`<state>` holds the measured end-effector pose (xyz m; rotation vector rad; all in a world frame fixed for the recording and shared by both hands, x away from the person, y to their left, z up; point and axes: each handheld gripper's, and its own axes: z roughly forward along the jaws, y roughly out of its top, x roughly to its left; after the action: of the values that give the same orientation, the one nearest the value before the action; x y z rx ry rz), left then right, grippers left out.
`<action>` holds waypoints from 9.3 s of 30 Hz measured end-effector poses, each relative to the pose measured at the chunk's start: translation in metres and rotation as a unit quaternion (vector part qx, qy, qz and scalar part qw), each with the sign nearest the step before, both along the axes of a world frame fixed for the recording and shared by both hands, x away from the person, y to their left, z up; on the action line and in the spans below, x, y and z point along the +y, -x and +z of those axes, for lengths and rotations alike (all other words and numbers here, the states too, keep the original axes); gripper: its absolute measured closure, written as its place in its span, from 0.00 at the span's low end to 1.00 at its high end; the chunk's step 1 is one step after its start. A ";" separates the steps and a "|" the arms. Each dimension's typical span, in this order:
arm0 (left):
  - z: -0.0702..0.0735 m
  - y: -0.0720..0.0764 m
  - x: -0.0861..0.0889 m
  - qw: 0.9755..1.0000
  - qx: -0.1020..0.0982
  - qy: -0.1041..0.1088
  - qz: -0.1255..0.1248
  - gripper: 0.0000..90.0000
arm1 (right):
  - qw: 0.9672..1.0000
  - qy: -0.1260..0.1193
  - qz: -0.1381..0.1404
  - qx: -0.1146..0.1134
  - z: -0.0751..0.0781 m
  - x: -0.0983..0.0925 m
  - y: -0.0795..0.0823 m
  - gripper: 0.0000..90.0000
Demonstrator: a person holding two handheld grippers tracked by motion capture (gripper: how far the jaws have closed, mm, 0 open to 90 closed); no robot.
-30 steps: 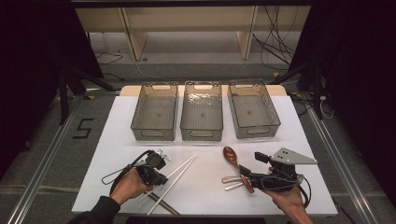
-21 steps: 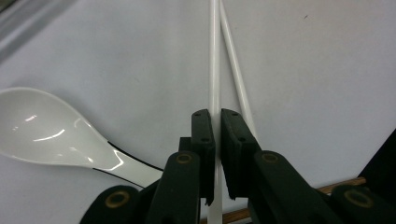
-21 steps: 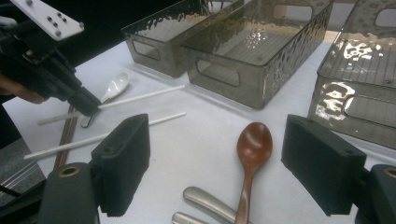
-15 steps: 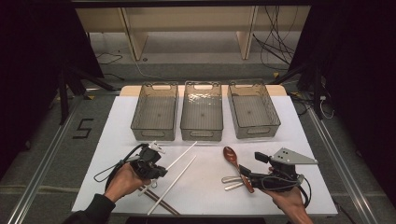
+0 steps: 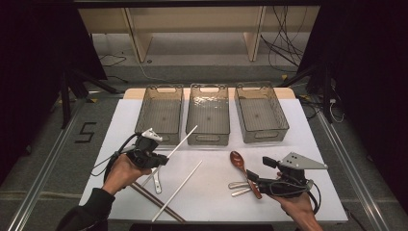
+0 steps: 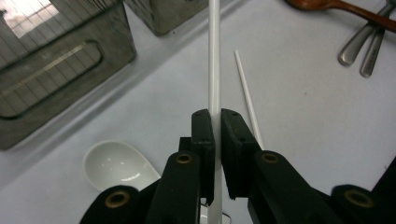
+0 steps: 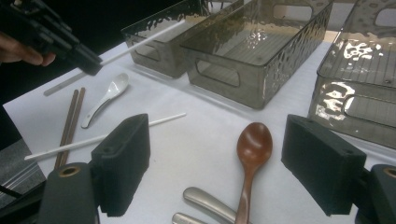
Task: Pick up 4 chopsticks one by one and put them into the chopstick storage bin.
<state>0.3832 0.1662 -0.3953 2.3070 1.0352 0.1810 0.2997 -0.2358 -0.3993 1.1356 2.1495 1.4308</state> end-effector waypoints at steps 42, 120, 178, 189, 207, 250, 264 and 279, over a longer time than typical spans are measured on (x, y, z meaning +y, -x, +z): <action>0.035 -0.137 0.030 0.985 -0.094 0.039 0.139 0.93 | 1.000 -0.010 0.007 0.002 0.000 -0.001 -0.001 0.27; 0.036 -0.057 0.015 0.989 -0.066 0.109 0.078 0.20 | 1.000 -0.010 0.015 0.004 -0.001 0.001 -0.001 0.27; -0.027 0.030 -0.028 0.999 0.027 -0.022 -0.002 0.18 | 1.000 -0.008 0.018 0.002 0.000 0.001 -0.001 0.27; -0.043 0.040 -0.035 0.995 0.065 -0.060 -0.035 0.28 | 1.000 -0.007 0.018 0.002 0.000 0.001 -0.001 0.27; -0.061 0.040 -0.041 0.988 0.104 -0.094 -0.060 0.59 | 1.000 -0.003 0.021 0.001 0.000 0.002 -0.001 0.28; -0.062 0.043 -0.045 0.982 0.082 -0.140 -0.097 0.94 | 1.000 -0.004 0.021 -0.001 0.001 0.003 0.000 0.28; -0.033 0.035 -0.025 0.992 0.051 -0.080 -0.082 0.94 | 1.000 -0.003 0.022 0.000 0.001 0.003 0.000 0.28; -0.015 0.022 -0.010 0.997 0.032 -0.035 -0.061 0.94 | 1.000 -0.003 0.020 0.000 0.000 0.002 -0.001 0.28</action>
<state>0.3614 0.1558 -0.4107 2.4458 0.9303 0.0961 0.3005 -0.2336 -0.3995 1.1014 2.1812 1.4557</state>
